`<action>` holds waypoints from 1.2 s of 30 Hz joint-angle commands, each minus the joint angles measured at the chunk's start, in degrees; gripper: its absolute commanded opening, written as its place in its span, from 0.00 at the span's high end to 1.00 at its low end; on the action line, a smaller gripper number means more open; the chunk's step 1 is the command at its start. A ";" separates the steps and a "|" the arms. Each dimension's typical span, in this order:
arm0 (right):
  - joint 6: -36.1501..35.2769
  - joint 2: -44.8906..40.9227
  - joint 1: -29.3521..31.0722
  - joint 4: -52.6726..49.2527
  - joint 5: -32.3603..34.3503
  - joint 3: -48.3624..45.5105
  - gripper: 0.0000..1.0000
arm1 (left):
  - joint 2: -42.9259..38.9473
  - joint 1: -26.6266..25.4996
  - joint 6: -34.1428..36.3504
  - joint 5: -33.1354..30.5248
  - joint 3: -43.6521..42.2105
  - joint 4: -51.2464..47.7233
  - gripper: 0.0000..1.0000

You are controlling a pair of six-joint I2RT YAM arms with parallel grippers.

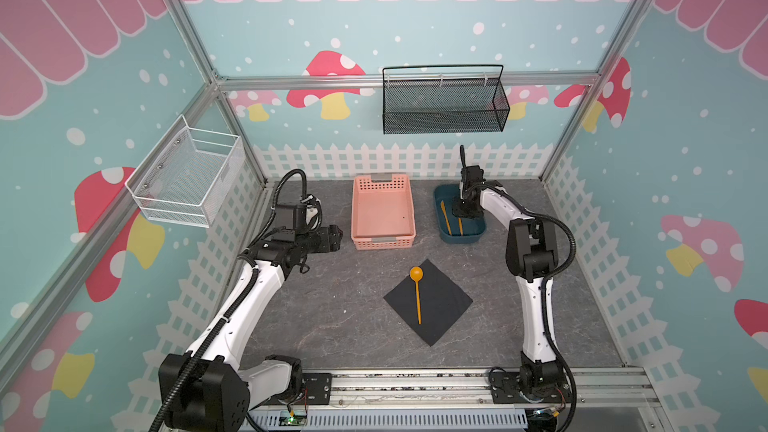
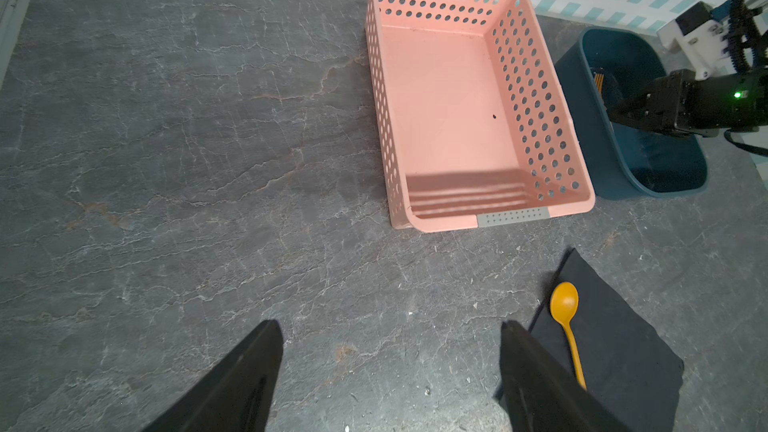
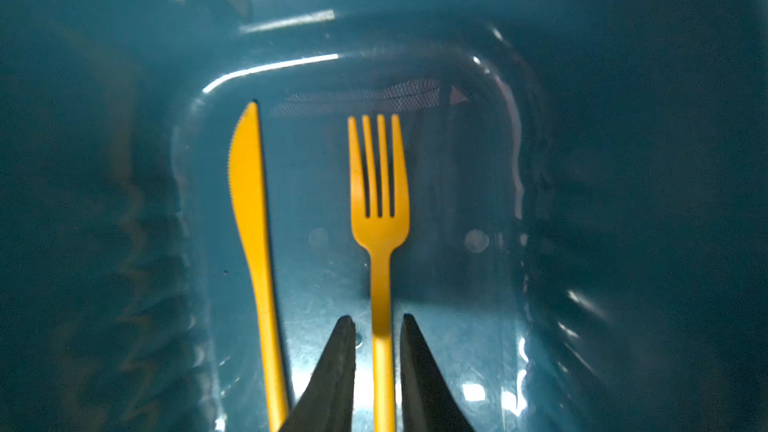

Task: Place the utensils on the paper napkin and roll it up
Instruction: 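Lower the right gripper into the teal tub and grasp the yellow fork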

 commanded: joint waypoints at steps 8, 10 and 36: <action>-0.73 4.00 -0.37 -1.84 0.58 3.03 0.80 | -1.01 0.31 0.85 0.17 -0.52 0.58 0.16; -0.63 4.75 -0.35 -2.14 0.75 3.80 0.80 | -0.97 0.37 0.86 0.17 -0.56 0.51 0.16; 0.46 3.62 -0.37 -3.83 -0.07 6.39 0.92 | -0.88 0.30 0.60 1.14 -0.44 0.54 0.16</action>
